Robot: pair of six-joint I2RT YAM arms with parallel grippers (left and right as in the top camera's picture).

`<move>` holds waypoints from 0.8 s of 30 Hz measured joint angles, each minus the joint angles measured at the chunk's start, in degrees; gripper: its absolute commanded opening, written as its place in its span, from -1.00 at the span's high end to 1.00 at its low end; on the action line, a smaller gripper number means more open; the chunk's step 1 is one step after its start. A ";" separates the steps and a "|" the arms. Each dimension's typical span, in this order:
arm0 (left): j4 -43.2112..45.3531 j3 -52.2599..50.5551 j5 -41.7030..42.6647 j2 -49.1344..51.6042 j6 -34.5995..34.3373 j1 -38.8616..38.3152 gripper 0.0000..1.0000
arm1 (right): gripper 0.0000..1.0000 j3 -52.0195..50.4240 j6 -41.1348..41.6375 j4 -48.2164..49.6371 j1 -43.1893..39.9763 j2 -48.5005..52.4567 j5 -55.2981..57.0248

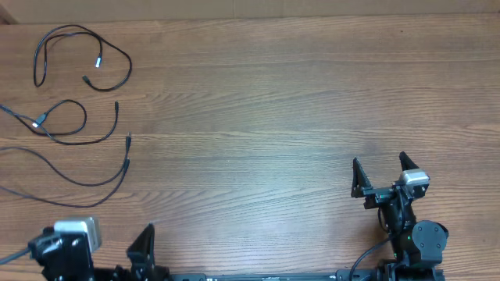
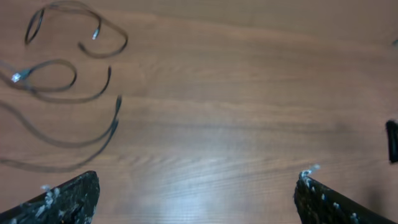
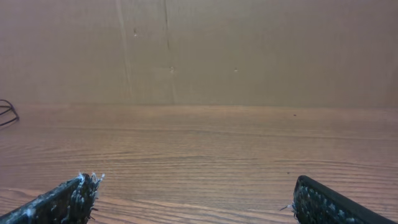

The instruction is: Untangle cables

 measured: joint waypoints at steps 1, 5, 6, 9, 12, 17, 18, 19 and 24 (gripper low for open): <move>1.11 -0.76 0.26 -0.04 0.39 -0.02 -0.99 | -1.00 0.00 0.00 0.02 0.00 0.00 0.02; 6.14 -5.86 1.25 -1.46 3.45 -0.76 -0.99 | -1.00 0.00 0.00 0.00 0.00 0.00 0.00; 7.82 -8.00 1.44 -2.43 4.48 -0.76 -0.99 | -1.00 0.00 0.02 0.04 0.00 0.00 0.02; 14.29 -15.32 1.75 -6.40 7.10 -0.74 -0.99 | -1.00 0.00 0.02 0.04 0.00 0.00 0.02; 21.51 -23.43 2.10 -10.99 8.74 -0.42 -0.99 | -1.00 0.00 0.02 0.07 0.00 0.00 0.02; 33.46 -37.44 2.10 -17.33 10.60 1.18 -0.99 | -1.00 0.00 0.00 0.04 0.00 0.00 0.02; 35.89 -40.65 2.10 -18.88 10.97 1.46 -0.99 | -1.00 0.00 -0.02 0.02 0.00 0.00 0.00; 37.13 -42.58 2.12 -19.91 11.06 1.73 -0.99 | -1.00 0.00 0.00 0.00 0.00 0.00 0.02; 42.84 -52.65 2.93 -27.02 11.37 5.79 -0.99 | -1.00 0.00 -0.02 0.02 0.00 0.00 0.02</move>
